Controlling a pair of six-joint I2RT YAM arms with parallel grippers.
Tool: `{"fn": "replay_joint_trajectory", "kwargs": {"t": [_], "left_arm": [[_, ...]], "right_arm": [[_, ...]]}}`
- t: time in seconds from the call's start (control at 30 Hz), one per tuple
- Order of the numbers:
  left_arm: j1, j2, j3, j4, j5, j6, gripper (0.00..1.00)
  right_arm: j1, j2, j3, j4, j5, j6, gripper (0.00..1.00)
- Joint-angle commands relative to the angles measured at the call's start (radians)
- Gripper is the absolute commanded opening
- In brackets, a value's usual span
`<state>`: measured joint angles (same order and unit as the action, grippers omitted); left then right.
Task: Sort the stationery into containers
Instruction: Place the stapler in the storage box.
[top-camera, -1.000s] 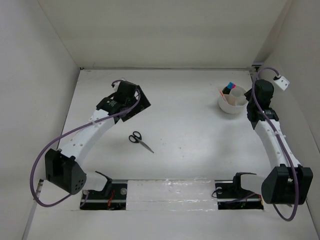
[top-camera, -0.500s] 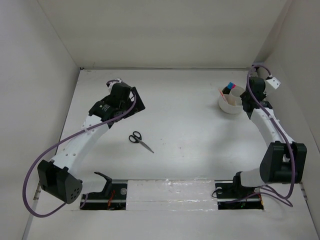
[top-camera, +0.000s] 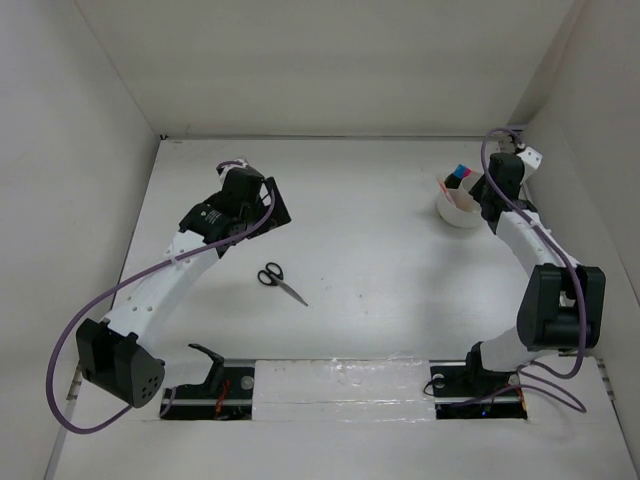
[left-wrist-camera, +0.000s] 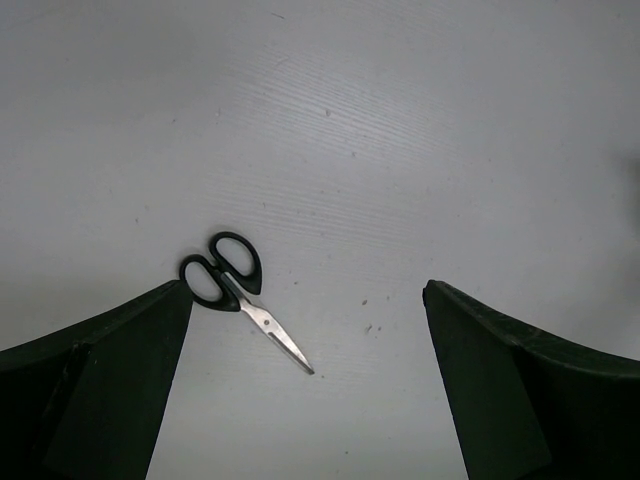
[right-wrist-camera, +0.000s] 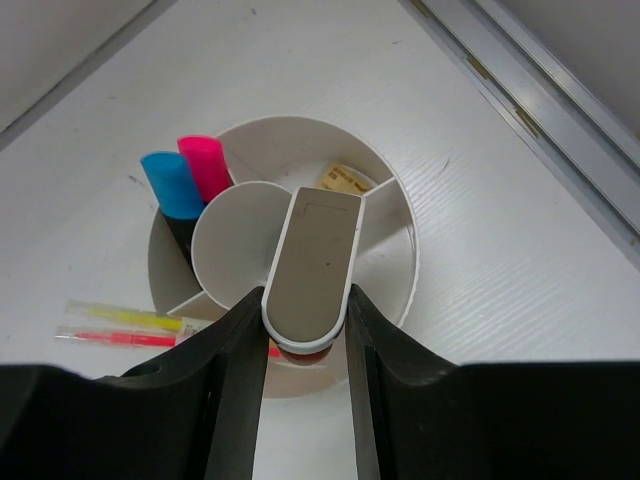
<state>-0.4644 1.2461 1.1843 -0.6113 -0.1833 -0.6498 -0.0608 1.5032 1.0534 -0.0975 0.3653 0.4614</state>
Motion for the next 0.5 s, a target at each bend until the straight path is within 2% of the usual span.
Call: {"fn": "replay_joint_trajectory", "kwargs": {"t": [0.0,0.23,0.47], "left_arm": [[-0.002,-0.011,-0.020,0.028,0.021,0.027,1.00],[-0.002,-0.011,-0.020,0.038,0.039,0.027,1.00],[-0.002,-0.002,-0.020,0.047,0.059,0.027,1.00]], "right_arm": [[-0.014,-0.011,0.011,0.079,-0.032,-0.030,0.00],[-0.024,-0.020,-0.022,0.099,-0.042,-0.040,0.00],[-0.043,-0.107,-0.090,0.140,-0.042,-0.029,0.00]]}}
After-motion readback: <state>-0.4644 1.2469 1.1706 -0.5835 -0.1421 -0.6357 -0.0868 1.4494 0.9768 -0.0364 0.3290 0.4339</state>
